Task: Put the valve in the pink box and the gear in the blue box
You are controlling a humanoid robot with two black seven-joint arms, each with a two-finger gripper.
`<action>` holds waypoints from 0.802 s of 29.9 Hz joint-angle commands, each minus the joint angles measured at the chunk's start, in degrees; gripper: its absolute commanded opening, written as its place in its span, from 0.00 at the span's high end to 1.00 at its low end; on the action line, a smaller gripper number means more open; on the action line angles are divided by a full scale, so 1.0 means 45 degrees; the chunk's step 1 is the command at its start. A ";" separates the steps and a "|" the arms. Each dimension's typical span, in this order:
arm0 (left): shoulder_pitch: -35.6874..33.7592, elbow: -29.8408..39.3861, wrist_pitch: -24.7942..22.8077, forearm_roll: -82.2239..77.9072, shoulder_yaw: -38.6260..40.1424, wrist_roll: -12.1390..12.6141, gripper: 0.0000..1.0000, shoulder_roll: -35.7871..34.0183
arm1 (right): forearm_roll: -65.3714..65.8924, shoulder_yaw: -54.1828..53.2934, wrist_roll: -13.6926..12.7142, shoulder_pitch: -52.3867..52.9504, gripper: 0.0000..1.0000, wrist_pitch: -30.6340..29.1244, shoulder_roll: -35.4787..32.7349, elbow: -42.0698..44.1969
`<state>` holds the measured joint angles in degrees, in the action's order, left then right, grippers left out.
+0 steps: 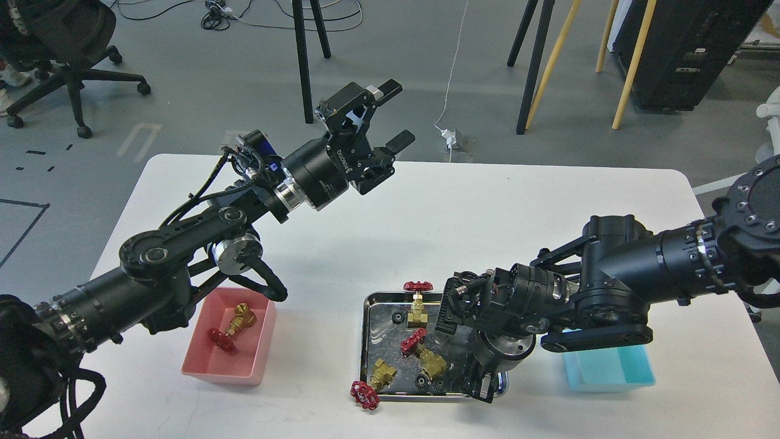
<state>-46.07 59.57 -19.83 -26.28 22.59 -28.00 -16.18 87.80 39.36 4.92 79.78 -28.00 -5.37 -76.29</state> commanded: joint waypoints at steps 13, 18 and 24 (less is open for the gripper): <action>0.0139 0.0004 -0.0008 -0.0001 0.0215 0.0000 0.10 0.0021 | 0.0001 0.0062 0.0000 -0.0053 0.73 0.0000 0.0002 0.0077; 0.0159 0.0004 -0.0046 -0.0001 0.0215 0.0000 0.10 0.0041 | -0.0019 0.0043 0.0019 0.0006 0.87 0.0000 0.0002 0.0078; 0.0178 0.0004 -0.0047 0.0019 0.0215 0.0000 0.09 0.0041 | -0.0077 0.0024 0.0020 0.0103 0.92 0.0000 -0.0075 0.0058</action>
<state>-45.36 59.58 -20.01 -26.28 23.56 -28.00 -16.00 87.70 39.56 5.02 79.97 -28.00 -5.45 -75.93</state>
